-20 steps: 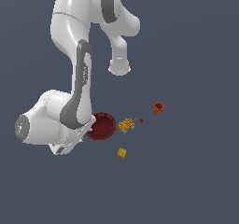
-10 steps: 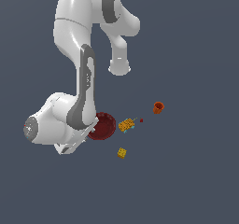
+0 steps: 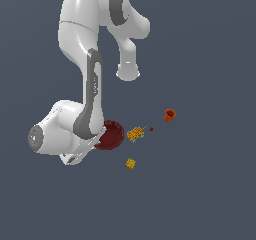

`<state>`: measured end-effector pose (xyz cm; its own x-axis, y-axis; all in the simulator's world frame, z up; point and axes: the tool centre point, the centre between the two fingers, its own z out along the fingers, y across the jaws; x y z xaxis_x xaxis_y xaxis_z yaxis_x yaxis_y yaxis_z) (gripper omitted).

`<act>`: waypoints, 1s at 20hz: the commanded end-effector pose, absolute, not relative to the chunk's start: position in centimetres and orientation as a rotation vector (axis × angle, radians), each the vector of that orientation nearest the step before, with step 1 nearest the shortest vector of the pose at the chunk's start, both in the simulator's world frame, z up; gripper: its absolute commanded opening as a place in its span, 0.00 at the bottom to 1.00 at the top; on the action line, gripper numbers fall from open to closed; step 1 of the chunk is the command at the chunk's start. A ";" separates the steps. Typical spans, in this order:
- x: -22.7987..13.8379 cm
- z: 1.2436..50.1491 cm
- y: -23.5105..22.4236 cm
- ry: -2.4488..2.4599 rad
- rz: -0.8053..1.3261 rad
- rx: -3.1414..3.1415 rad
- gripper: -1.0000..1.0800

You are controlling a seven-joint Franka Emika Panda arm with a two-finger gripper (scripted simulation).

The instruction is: Pick up a designated object from a clutter of objects.

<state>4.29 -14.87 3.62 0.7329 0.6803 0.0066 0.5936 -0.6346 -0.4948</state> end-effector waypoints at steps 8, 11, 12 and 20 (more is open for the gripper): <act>4.3 4.0 -14.5 -0.969 0.248 -2.463 0.00; 4.4 4.8 -13.7 -0.970 0.248 -2.462 0.00; 4.4 5.2 -13.4 -0.970 0.248 -2.462 0.00; 4.8 10.6 -8.4 -0.971 0.249 -2.462 0.00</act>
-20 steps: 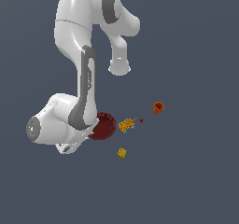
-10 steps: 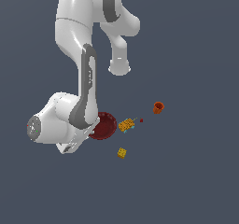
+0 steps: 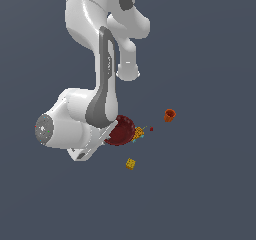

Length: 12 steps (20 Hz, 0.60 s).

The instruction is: Pick up a designated object from a clutter of objects.

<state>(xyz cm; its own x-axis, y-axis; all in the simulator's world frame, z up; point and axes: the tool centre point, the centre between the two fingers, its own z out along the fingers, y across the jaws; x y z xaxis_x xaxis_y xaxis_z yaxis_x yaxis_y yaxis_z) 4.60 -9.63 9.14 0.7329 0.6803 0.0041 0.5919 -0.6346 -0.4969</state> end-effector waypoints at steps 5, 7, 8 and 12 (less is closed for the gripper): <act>5.1 15.2 -4.1 -0.972 0.250 -2.462 0.00; 5.3 17.1 -2.4 -0.973 0.251 -2.462 0.00; 5.3 18.0 -1.5 -0.973 0.251 -2.462 0.00; 5.7 21.7 1.9 -0.973 0.251 -2.461 0.00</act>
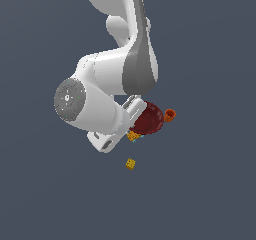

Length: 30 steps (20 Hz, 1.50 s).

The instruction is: Pick up a designated object from a clutter of objects.

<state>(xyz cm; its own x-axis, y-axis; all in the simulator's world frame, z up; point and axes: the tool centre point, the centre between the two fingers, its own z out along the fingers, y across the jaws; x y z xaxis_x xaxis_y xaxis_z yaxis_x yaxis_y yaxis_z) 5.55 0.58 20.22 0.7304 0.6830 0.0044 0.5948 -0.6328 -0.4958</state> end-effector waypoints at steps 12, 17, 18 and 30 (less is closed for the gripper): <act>6.9 32.3 11.5 -0.973 0.250 -2.461 0.00; 7.5 35.3 14.2 -0.972 0.249 -2.461 0.00; 7.6 35.7 14.6 -0.971 0.248 -2.461 0.00; 8.1 37.7 16.4 -0.970 0.247 -2.462 0.00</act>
